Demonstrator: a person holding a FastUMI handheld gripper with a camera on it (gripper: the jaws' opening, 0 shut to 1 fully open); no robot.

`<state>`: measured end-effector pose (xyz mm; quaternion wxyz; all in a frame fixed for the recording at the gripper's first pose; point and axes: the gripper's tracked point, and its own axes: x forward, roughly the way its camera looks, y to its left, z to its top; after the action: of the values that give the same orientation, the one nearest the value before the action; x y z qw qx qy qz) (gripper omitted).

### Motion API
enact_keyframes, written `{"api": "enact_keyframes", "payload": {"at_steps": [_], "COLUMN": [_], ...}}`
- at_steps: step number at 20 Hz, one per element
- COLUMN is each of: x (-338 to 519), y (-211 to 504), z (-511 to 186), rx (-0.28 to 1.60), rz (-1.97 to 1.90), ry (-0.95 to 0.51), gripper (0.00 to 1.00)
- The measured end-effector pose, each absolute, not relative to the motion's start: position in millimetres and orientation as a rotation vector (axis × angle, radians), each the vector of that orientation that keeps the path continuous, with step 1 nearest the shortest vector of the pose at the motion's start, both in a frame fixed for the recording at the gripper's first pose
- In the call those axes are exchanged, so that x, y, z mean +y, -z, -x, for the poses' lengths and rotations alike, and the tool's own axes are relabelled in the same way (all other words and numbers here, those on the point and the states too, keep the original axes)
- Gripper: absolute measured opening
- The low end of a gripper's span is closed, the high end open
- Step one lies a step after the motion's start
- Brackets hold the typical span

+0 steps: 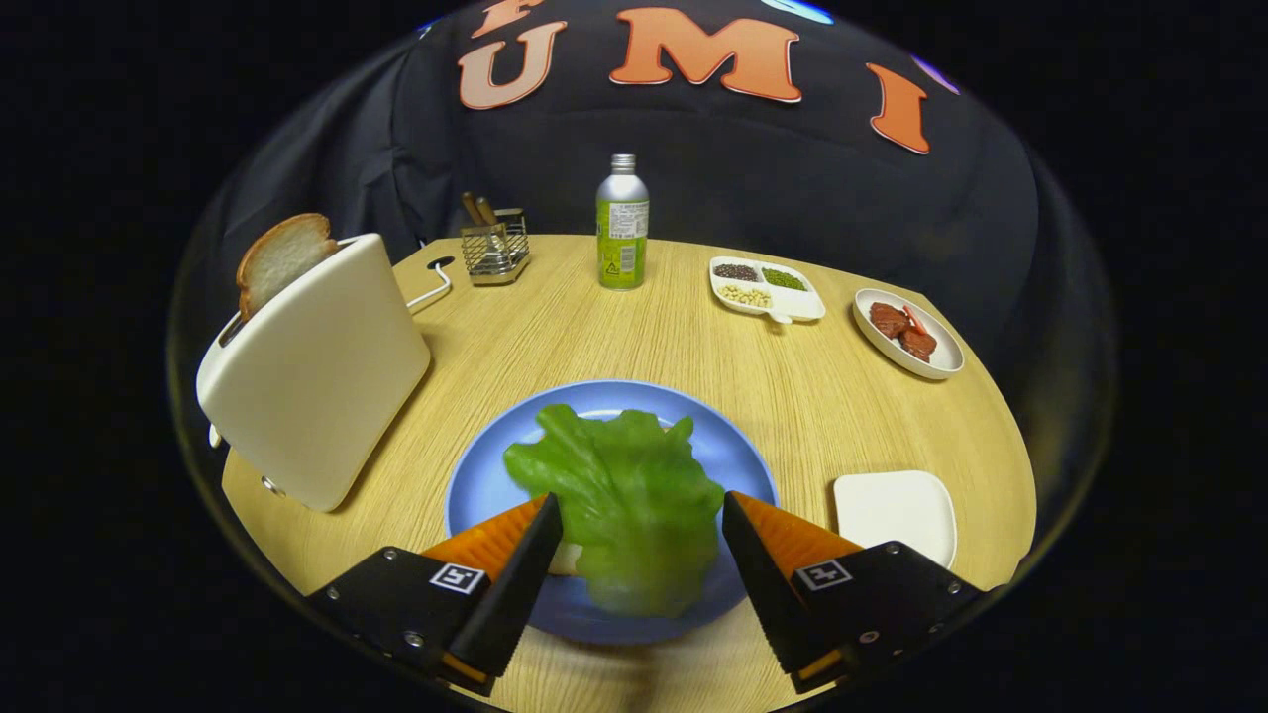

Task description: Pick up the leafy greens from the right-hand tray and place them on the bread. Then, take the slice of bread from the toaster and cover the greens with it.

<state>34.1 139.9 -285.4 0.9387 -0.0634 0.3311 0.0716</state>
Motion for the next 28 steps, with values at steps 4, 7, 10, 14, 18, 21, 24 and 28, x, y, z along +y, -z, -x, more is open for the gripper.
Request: {"api": "enact_keyframes", "payload": {"at_steps": [4, 7, 10, 14, 18, 21, 24, 28], "x": [146, 155, 171, 198, 237, 270, 301, 338], "y": [262, 241, 219, 191, 163, 140, 121, 100], "z": [-39, -41, -44, -47, -48, -48, -50, -45], "rx": [0.639, 0.61, 0.572, 0.537, 0.49, 0.46, 0.427, 0.388], "rz": [0.114, 0.117, 0.113, 0.105, 0.119, 0.122, 0.12, 0.133], "ry": [-0.129, -0.129, -0.14, -0.164, -0.215, -0.259, -0.304, -0.368], "gripper": [0.98, 0.98, 0.98, 0.98, 0.98, 0.98, 0.98, 0.98]}}
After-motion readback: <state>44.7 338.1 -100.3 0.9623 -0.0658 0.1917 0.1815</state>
